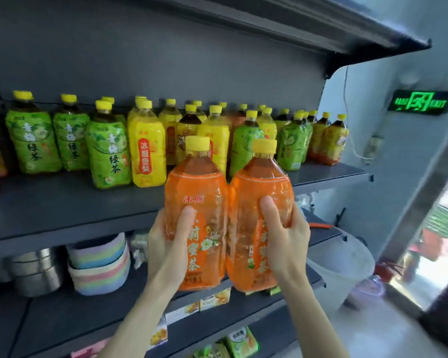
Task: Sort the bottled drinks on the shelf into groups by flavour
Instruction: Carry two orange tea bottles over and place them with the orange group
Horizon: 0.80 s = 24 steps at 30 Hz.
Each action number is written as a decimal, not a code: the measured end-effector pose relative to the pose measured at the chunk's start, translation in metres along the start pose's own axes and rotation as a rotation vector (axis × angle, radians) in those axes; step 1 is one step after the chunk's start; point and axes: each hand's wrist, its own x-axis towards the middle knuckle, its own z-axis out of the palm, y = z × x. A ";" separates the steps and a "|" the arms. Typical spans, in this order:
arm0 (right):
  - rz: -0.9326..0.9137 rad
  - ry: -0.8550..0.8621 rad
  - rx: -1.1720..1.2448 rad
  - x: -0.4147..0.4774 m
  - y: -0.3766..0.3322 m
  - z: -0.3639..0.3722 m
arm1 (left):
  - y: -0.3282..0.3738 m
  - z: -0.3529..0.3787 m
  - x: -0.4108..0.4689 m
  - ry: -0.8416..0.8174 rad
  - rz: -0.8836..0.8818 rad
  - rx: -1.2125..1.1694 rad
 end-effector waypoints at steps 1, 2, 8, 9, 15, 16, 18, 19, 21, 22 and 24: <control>0.004 0.016 -0.002 0.008 0.001 -0.015 | 0.002 0.017 -0.001 -0.017 -0.006 -0.010; 0.003 0.033 0.002 0.016 0.001 -0.029 | 0.002 0.033 0.000 -0.037 -0.011 -0.015; -0.015 0.095 -0.015 0.076 0.018 -0.088 | -0.011 0.118 0.024 -0.149 0.003 -0.036; -0.016 0.104 -0.020 0.087 0.023 -0.096 | -0.015 0.131 0.029 -0.156 0.007 -0.040; -0.050 0.146 -0.034 0.168 0.061 -0.134 | -0.050 0.215 0.073 -0.176 0.021 -0.060; -0.058 0.148 -0.041 0.185 0.065 -0.139 | -0.054 0.230 0.083 -0.168 0.020 -0.057; -0.092 0.150 -0.060 0.214 0.074 -0.148 | -0.062 0.256 0.102 -0.155 0.027 -0.043; -0.099 0.154 -0.064 0.229 0.079 -0.151 | -0.066 0.268 0.111 -0.153 0.035 -0.037; -0.090 0.153 -0.073 0.257 0.092 -0.155 | -0.074 0.288 0.128 -0.141 0.044 -0.013; -0.089 0.146 -0.074 0.268 0.098 -0.157 | -0.079 0.297 0.135 -0.136 0.043 -0.002; -0.100 0.139 -0.071 0.294 0.110 -0.158 | -0.088 0.313 0.151 -0.121 0.042 0.020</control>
